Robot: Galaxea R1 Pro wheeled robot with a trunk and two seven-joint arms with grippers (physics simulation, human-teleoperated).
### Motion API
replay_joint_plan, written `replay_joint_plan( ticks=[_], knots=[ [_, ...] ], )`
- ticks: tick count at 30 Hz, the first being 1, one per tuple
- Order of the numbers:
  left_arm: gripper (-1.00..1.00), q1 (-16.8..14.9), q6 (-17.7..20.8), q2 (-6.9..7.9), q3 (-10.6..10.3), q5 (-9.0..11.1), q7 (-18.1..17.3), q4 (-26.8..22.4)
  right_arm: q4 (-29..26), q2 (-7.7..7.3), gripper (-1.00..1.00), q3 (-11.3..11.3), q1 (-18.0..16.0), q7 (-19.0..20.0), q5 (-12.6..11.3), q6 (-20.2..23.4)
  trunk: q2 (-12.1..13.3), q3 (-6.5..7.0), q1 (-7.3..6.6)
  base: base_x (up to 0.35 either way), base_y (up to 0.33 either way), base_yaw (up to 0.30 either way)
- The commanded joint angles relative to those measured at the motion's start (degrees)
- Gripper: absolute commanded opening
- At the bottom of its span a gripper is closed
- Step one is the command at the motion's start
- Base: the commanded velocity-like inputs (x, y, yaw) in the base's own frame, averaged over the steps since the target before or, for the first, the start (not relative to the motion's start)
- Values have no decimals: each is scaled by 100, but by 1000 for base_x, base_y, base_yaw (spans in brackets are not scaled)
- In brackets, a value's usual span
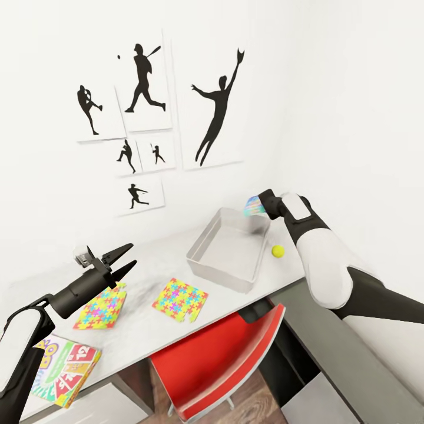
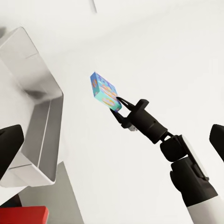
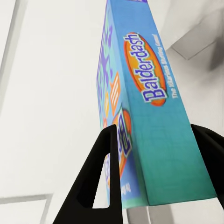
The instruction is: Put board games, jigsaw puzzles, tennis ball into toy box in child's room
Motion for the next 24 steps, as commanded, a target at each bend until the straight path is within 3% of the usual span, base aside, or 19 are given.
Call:
replay_joint_plan(
  ticks=[1,11,24],
  knots=[
    [100,-5,27,0,7,-11,-22,1,-15,4,-100,-13,-3,-39,-49,20,-12,-12,3,0,0,-31],
    [100,-5,34,6,6,-5,-27,1,-19,4,-100,-13,-1,-29,-50,-3,-12,-13,3,8,12,-9],
    [100,-5,29,2,0,-24,-12,3,-30,-8,-100,-13,-7,-22,-46,1,-12,-14,3,129,120,-6]
  ],
)
